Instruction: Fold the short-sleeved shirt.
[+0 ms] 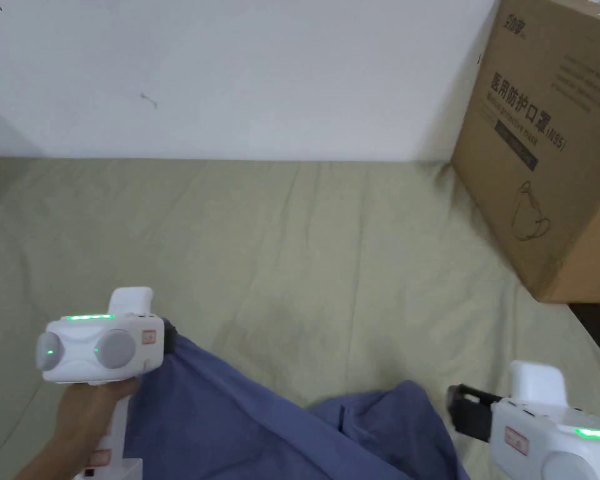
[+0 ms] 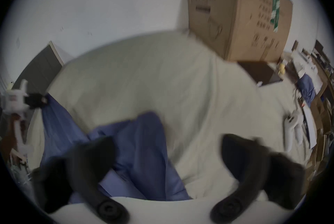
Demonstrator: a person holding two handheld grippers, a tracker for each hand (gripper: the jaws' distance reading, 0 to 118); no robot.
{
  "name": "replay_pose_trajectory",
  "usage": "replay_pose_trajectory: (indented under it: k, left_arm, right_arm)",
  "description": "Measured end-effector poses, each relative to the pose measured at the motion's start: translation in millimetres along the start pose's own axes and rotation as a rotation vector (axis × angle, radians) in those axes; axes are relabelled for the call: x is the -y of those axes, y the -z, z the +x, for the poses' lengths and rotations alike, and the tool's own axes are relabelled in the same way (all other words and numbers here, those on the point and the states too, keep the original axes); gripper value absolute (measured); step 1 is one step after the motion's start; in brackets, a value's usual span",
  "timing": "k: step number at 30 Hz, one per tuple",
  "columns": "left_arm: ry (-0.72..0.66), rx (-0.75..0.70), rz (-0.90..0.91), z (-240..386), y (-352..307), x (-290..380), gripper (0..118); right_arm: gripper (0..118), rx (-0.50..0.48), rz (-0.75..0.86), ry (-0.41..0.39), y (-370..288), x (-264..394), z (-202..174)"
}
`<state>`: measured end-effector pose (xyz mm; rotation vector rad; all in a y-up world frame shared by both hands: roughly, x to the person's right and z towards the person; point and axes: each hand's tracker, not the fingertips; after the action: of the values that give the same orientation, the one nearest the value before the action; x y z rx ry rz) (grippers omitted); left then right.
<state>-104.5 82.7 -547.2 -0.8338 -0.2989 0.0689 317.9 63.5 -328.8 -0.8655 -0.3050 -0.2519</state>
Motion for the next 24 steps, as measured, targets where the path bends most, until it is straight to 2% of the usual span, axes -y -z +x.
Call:
replay_pose_trajectory:
  k: [6, 7, 9, 10, 12, 13, 14, 15, 16, 20, 24]
  left_arm:
    - [0.000, 0.027, 0.047, -13, -69, -1, 0]
    - [0.002, 0.028, 0.050, -12, -76, -1, 0]
    - [0.004, 0.028, 0.054, -15, -87, 5, 0]
    - [0.003, 0.028, 0.054, -17, -90, 7, 0]
    - [-0.005, 0.022, 0.052, -18, -96, 10, 0]
    - [-0.011, 0.019, 0.050, -19, -97, 12, 0]
    - [-0.020, 0.014, 0.048, -23, -97, 14, 0]
    - [-0.030, 0.009, 0.048, -27, -96, 14, 0]
    - [-0.040, 0.004, 0.048, -30, -98, 17, 0]
    - [-0.081, -0.011, 0.063, -39, -110, 25, 0]
    - [-0.123, -0.019, 0.106, -50, -134, 24, 0]
  right_arm:
    - [109, 0.056, -0.143, -0.016, 44, 33, 5]
    - [104, 0.055, -0.142, -0.016, 46, 35, 4]
    - [84, 0.065, -0.162, -0.037, 45, 49, 1]
    - [69, 0.074, -0.170, -0.060, 47, 52, -1]
    - [60, 0.065, -0.168, -0.077, 48, 62, -3]
    - [51, 0.071, -0.153, -0.084, 45, 62, -3]
    - [32, 0.060, -0.154, -0.085, 42, 57, -3]
    - [5, 0.055, -0.153, -0.085, 36, 56, -6]
    - [0, 0.050, -0.141, -0.095, 28, 57, -10]
    - [0, 0.014, -0.031, -0.125, -9, 48, -12]
    - [0, -0.042, 0.112, -0.071, -58, 19, -3]
